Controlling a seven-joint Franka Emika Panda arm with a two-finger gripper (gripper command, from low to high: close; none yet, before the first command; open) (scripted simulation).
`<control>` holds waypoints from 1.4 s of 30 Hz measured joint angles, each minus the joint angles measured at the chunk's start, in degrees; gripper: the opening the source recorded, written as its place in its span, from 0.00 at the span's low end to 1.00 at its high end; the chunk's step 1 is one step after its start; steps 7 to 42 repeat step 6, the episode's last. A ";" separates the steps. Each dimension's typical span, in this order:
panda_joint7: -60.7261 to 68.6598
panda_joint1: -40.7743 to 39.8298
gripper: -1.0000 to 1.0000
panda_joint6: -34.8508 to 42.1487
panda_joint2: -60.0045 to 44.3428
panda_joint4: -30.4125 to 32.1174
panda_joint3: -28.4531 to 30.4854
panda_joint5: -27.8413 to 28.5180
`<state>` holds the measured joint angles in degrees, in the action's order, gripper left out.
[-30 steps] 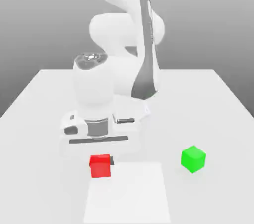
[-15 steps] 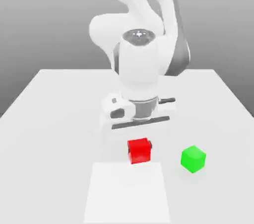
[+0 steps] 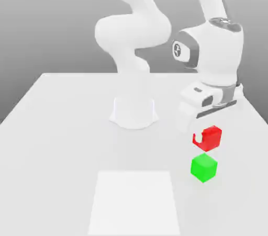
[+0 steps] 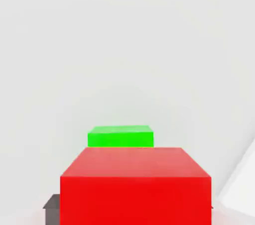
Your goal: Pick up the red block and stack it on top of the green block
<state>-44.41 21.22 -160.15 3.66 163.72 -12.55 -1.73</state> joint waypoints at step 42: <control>-2.90 -0.08 1.00 -5.68 -6.06 -0.22 1.01 4.12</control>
